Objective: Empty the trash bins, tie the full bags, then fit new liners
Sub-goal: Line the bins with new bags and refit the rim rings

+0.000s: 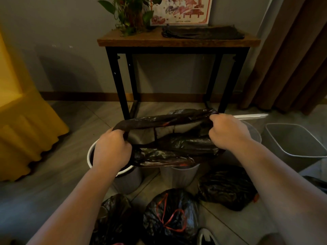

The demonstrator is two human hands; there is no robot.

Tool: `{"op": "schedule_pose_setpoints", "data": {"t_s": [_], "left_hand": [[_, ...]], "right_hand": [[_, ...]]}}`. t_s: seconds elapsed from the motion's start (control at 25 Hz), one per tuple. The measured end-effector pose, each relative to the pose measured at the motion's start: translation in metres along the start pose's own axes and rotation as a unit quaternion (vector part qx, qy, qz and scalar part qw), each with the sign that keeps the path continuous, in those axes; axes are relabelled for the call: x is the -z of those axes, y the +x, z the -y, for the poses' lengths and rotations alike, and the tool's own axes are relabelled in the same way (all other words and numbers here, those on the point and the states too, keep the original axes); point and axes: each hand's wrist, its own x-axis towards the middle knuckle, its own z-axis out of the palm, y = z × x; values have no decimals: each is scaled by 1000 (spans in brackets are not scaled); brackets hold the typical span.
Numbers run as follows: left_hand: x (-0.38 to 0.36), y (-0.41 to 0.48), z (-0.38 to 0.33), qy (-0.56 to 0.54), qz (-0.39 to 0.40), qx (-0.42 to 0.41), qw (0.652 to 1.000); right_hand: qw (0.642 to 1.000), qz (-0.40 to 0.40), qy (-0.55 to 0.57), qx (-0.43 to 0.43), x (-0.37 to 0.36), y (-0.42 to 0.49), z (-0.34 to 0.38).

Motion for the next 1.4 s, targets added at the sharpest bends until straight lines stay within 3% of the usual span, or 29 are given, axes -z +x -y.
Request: {"op": "schedule_pose_setpoints", "data": {"t_s": [0.12, 0.24, 0.4, 0.6, 0.72, 0.88, 1.0, 1.08, 1.2, 1.32, 1.4], "left_hand": [[-3, 2, -8, -52, -27, 1, 998], [-6, -2, -10, 22, -38, -85, 995], [-6, -1, 5, 137, 29, -140, 980], [-18, -1, 8, 130, -36, -55, 989], [-17, -5, -2, 129, -89, -60, 986], [-14, -8, 0, 126, -44, -111, 985], [-14, -7, 1, 131, 5, -93, 987], [-16, -5, -3, 71, 37, -63, 995], [-18, -1, -15, -109, 62, 19, 992], [-16, -3, -26, -289, 56, 107, 950], [-16, -7, -30, -302, 46, 98, 947]], "right_hand": [[998, -62, -1, 13, -1, 3, 9], [995, -91, -6, 31, -3, 7, 11], [997, -77, -9, 26, -7, 10, 6], [999, -21, -32, 4, -5, 10, 10], [999, -15, -46, -2, -4, 9, 11], [999, -9, -29, -38, -7, 8, 9], [999, 20, -4, -38, -12, 9, 9], [998, 40, -7, -42, -12, 8, 8], [997, 53, -39, -27, -11, 8, 6], [999, -4, -48, -25, -10, 7, 6], [996, -44, -77, 2, -12, 9, 5]]}}
